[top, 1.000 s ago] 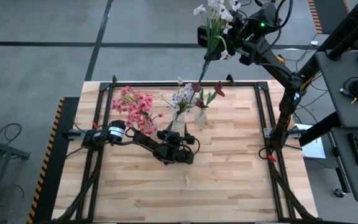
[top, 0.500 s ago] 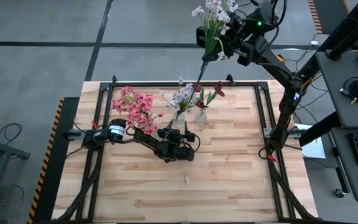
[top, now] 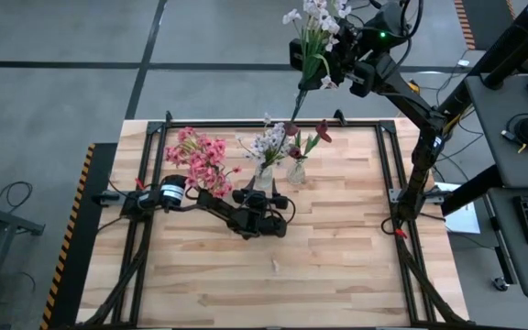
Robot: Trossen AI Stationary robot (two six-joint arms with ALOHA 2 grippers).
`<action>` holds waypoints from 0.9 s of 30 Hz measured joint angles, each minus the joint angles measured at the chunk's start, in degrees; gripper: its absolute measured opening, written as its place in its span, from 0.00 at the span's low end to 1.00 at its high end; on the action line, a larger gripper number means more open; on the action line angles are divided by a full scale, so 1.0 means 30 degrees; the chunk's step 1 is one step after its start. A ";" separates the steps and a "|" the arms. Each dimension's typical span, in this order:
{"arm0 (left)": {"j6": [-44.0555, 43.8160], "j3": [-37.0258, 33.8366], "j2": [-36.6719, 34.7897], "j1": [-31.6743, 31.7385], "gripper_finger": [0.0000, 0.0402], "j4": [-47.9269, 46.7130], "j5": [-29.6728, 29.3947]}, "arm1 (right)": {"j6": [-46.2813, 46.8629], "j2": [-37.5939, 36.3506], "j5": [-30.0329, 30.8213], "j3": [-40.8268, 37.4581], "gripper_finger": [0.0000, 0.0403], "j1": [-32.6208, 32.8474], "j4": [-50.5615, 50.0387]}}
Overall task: Sort flowers into vase by color
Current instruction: Put the white flower into the top transparent vase
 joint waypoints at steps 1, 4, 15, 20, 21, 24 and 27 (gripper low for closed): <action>0.0000 0.0000 0.0000 0.0007 0.77 0.0000 0.0031 | 0.0000 0.0000 0.0000 0.0000 0.04 0.0000 -0.0007; 0.0000 0.0000 0.0000 0.0051 0.77 0.0000 0.0176 | 0.0000 0.0000 0.0000 0.0000 0.04 0.0000 -0.0001; 0.0000 0.0000 0.0000 0.0087 0.77 0.0000 0.0323 | 0.0003 0.0000 0.0000 0.0000 0.04 0.0000 -0.0001; 0.0000 0.0000 0.0000 0.0093 0.77 0.0000 0.0327 | 0.0007 0.0000 0.0000 0.0000 0.04 0.0000 -0.0007; 0.0006 0.0000 0.0000 0.0111 0.77 0.0000 0.0339 | 0.0007 0.0000 0.0000 0.0000 0.04 0.0000 -0.0002; 0.0007 0.0015 0.0000 0.0153 0.76 0.0000 0.0526 | 0.0007 0.0000 -0.0007 0.0000 0.04 0.0000 0.0001; 0.0007 0.0015 0.0000 0.0153 0.70 -0.0007 0.0532 | 0.0007 0.0000 -0.0015 0.0000 0.04 0.0000 -0.0001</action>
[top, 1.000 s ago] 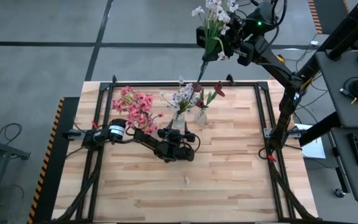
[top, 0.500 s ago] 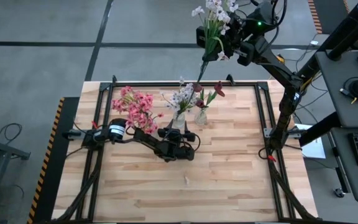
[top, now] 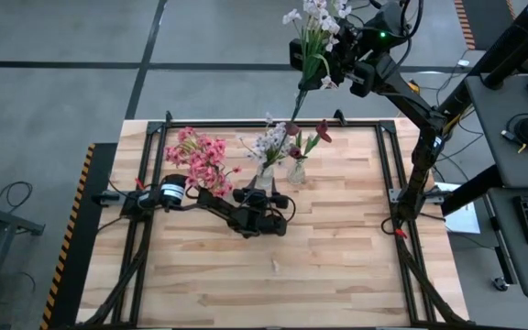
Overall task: Sort flowers into vase by color
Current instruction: Put the white flower into the top transparent vase
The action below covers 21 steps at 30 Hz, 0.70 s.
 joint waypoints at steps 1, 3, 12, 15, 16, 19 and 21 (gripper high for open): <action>0.0000 0.0000 0.0000 0.0000 0.68 0.0000 0.0002 | 0.0000 0.0000 -0.0007 0.0000 0.04 0.0000 -0.0006; 0.0007 0.0000 0.0000 0.0000 0.62 -0.0005 0.0002 | 0.0000 0.0000 -0.0035 0.0000 0.04 0.0000 0.0001; 0.0000 0.0000 0.0000 0.0000 0.52 0.0000 -0.0005 | 0.0007 0.0000 -0.0051 0.0000 0.04 0.0000 -0.0001; -0.0007 0.0000 0.0000 0.0000 0.52 0.0007 -0.0005 | 0.0007 0.0000 -0.0051 0.0000 0.04 0.0000 -0.0004; -0.0007 0.0000 0.0000 0.0000 0.52 0.0007 -0.0005 | 0.0004 0.0000 -0.0051 0.0000 0.04 0.0000 -0.0006; -0.0007 0.0000 0.0000 0.0000 0.52 0.0007 0.0049 | 0.0053 0.0000 -0.0051 0.0000 0.04 0.0000 -0.0003; -0.0007 0.0000 -0.0007 0.0000 0.53 0.0010 0.0438 | 0.0051 0.0000 -0.0051 0.0000 0.04 0.0000 -0.0006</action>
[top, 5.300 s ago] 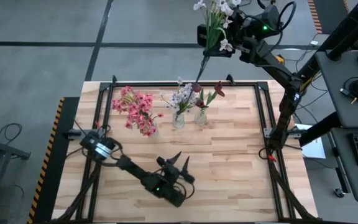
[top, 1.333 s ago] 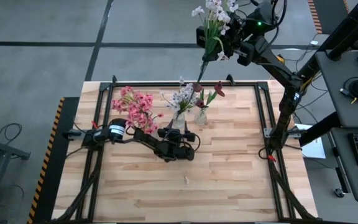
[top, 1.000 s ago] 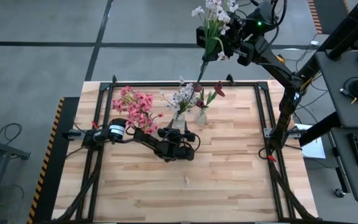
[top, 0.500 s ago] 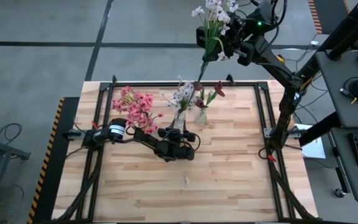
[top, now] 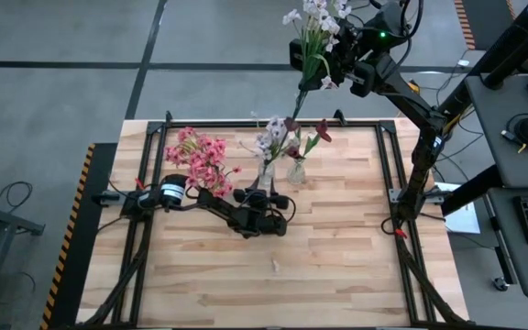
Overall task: Sort flowers into vase by color
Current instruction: Put the white flower into the top transparent vase
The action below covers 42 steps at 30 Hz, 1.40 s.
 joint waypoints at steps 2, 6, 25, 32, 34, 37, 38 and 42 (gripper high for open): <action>0.0000 0.0000 0.0000 0.0000 0.55 -0.0002 0.0365 | 0.0000 0.0000 0.0000 0.0000 0.04 0.0000 0.0000; 0.0134 0.0000 0.0000 -0.0189 0.61 -0.0002 0.0471 | 0.0007 0.0000 -0.0031 0.0000 0.04 0.0000 0.0000; 0.0619 0.0036 0.0000 -0.0197 0.74 0.0162 -0.1026 | -0.0003 0.0000 -0.0087 0.0000 0.04 0.0000 0.0007; 0.0580 0.0036 0.0000 -0.0167 0.74 0.0185 -0.0493 | -0.0106 0.0000 -0.0102 0.0000 0.04 0.0000 0.0007; 0.0502 0.0052 0.0000 -0.0109 0.74 0.0246 0.0162 | -0.0124 0.0000 -0.0117 0.0000 0.04 0.0000 0.0007; 0.0498 0.0117 -0.0005 -0.0109 0.74 0.0294 0.0054 | -0.0131 0.0000 -0.0124 0.0000 0.04 0.0000 0.0007; 0.0500 0.0117 -0.0015 -0.0106 0.74 0.0289 0.0026 | -0.0131 0.0000 -0.0124 0.0000 0.04 0.0000 0.0007; 0.0495 0.0117 -0.0015 -0.0146 0.74 0.0289 0.0038 | -0.0131 0.0000 -0.0124 0.0000 0.04 0.0000 0.0007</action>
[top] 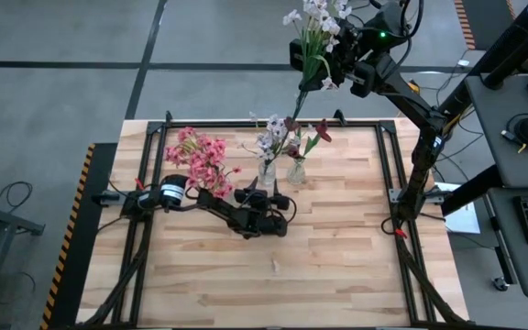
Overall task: Sort flowers into vase by color
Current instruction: Put the white flower into the top transparent vase
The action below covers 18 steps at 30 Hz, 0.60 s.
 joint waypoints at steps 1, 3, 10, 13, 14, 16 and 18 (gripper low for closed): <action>0.0000 0.0000 0.0000 -0.0022 0.74 0.0000 0.0000 | 0.0000 0.0000 0.0000 0.0000 0.04 0.0000 0.0000; 0.0000 0.0000 0.0000 -0.0080 0.74 -0.0007 -0.0021 | 0.0000 0.0000 0.0000 0.0000 0.04 0.0000 0.0000; 0.0131 0.0000 0.0000 -0.0090 0.83 -0.0007 0.0255 | 0.0000 0.0000 -0.0010 0.0000 0.04 0.0000 0.0000; 0.0153 0.0000 0.0000 -0.0087 0.92 -0.0014 0.0255 | 0.0000 0.0000 -0.0189 0.0000 0.04 -0.0004 0.0000; 0.0153 0.0000 0.0000 -0.0087 0.94 -0.0007 0.0356 | 0.0000 0.0000 -0.0283 0.0000 0.04 0.0000 0.0000; 0.0153 0.0000 0.0000 -0.0087 0.98 -0.0003 0.0882 | 0.0000 0.0000 -0.0304 0.0000 0.04 0.0000 0.0000; 0.0137 0.0000 0.0000 -0.0078 0.98 -0.0003 0.1055 | 0.0000 0.0000 -0.0306 0.0000 0.04 0.0000 0.0004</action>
